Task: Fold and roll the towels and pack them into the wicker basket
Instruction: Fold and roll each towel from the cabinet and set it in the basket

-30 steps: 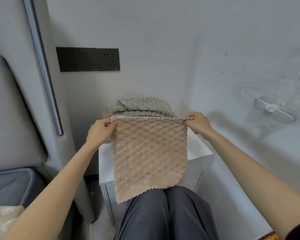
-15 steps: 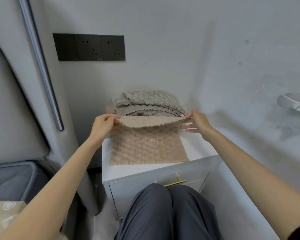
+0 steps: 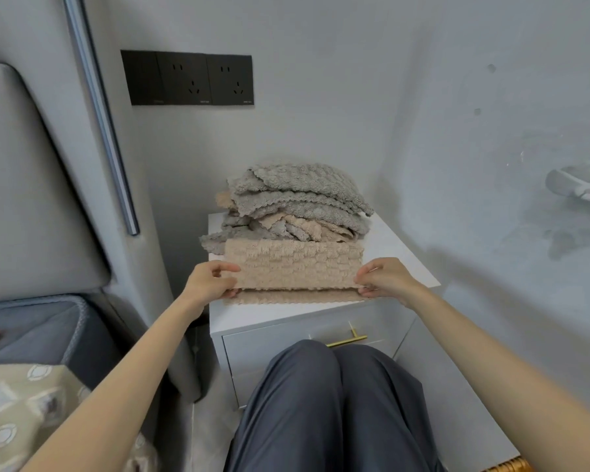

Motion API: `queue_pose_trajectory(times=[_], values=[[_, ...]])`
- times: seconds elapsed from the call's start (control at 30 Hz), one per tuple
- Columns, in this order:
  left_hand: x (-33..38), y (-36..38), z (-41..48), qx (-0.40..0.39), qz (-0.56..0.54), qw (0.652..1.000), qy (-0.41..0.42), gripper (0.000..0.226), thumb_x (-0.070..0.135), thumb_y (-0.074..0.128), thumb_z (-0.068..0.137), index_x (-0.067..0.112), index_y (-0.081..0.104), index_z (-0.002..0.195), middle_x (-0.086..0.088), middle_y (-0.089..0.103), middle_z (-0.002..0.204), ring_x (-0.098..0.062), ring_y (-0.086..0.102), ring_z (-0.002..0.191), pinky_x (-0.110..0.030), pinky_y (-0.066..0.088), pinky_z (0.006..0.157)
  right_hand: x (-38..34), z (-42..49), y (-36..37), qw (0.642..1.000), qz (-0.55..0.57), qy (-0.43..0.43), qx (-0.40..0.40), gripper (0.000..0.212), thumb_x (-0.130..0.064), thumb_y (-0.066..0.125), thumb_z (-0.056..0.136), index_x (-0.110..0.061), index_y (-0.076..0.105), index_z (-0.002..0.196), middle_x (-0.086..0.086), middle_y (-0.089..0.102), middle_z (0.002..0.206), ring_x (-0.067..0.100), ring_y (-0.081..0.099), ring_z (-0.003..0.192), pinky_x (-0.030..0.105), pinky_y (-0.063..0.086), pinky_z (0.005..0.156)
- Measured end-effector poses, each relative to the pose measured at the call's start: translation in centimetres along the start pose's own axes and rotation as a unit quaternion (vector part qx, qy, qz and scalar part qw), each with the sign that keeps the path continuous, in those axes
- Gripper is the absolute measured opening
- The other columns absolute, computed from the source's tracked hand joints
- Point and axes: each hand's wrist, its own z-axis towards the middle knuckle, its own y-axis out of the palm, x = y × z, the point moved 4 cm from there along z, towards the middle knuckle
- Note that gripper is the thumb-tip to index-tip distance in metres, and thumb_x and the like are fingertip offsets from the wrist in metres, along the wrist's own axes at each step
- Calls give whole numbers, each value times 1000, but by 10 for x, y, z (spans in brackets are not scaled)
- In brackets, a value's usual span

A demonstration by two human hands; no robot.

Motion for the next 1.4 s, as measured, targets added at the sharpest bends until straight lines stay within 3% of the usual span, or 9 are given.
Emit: queue_pose_trajectory(times=[0.1, 0.2, 0.33, 0.53, 0.7, 0.87, 0.97, 1.3, 1.4], values=[[-4, 0, -2, 9, 88, 996, 30, 22, 0, 62, 84, 13, 69, 100, -6, 60, 106, -22, 65, 82, -39, 54, 88, 1, -1, 3, 997, -64, -27, 34, 11, -3, 75, 77, -8, 65, 79, 10, 68, 76, 15, 66, 61, 22, 57, 57], [-2, 1, -3, 9, 158, 985, 66, 21, 4, 65, 82, 19, 69, 97, 0, 60, 110, -16, 57, 102, -29, 47, 88, 0, -2, 5, 989, -127, -56, 53, 12, -6, 75, 75, -11, 65, 74, 6, 67, 73, 13, 64, 61, 19, 54, 53], [2, 1, -3, -3, 178, 981, 82, 23, 4, 65, 81, 23, 67, 93, 5, 59, 108, -14, 54, 105, -25, 42, 85, -2, -2, 2, 984, -161, -51, 48, 13, -5, 75, 74, -13, 65, 70, 3, 66, 72, 17, 65, 65, 26, 58, 65], [5, -1, -3, -21, 120, 989, 77, 24, -1, 64, 84, 17, 69, 99, 0, 59, 115, -20, 58, 103, -36, 53, 88, -9, -3, -2, 984, -167, -48, 42, 14, -2, 73, 75, -12, 64, 70, 4, 66, 76, 18, 66, 72, 27, 57, 68], [1, 3, -5, -27, 169, 983, 68, 26, 0, 64, 84, 18, 67, 103, 0, 57, 119, -20, 54, 112, -37, 52, 91, -10, -5, 4, 972, -224, -63, 38, 21, 1, 69, 74, -16, 61, 64, 2, 64, 71, 15, 63, 68, 22, 53, 66], [2, 7, -5, -20, 279, 957, 74, 24, 16, 65, 85, 23, 63, 108, -5, 55, 125, -19, 51, 116, -32, 42, 97, -6, -5, 8, 952, -301, -46, 43, 30, -6, 63, 73, -19, 50, 96, 2, 52, 86, 22, 51, 85, 27, 38, 59], [4, 8, -6, 1, 265, 962, 66, 15, 22, 57, 91, 20, 61, 106, -7, 58, 122, -23, 50, 117, -38, 44, 98, -1, -6, 9, 959, -279, 1, 44, 44, -16, 59, 77, -19, 34, 113, 8, 53, 100, 25, 54, 94, 36, 48, 76], [9, 12, -19, -65, 319, 945, 12, 33, 0, 61, 81, 22, 59, 105, -6, 52, 122, -17, 51, 97, -25, 42, 77, -2, -9, 11, 967, -254, 25, 15, 59, -9, 60, 81, -8, 21, 126, 5, 46, 82, 15, 48, 71, 32, 44, 65], [14, 11, -27, -100, 361, 926, -40, 32, 8, 59, 84, 23, 58, 113, -9, 35, 129, -20, 50, 95, -25, 43, 80, -8, -19, 9, 946, -324, 28, 9, 70, -6, 62, 76, -10, 19, 131, 9, 50, 94, 23, 50, 91, 35, 44, 71]])
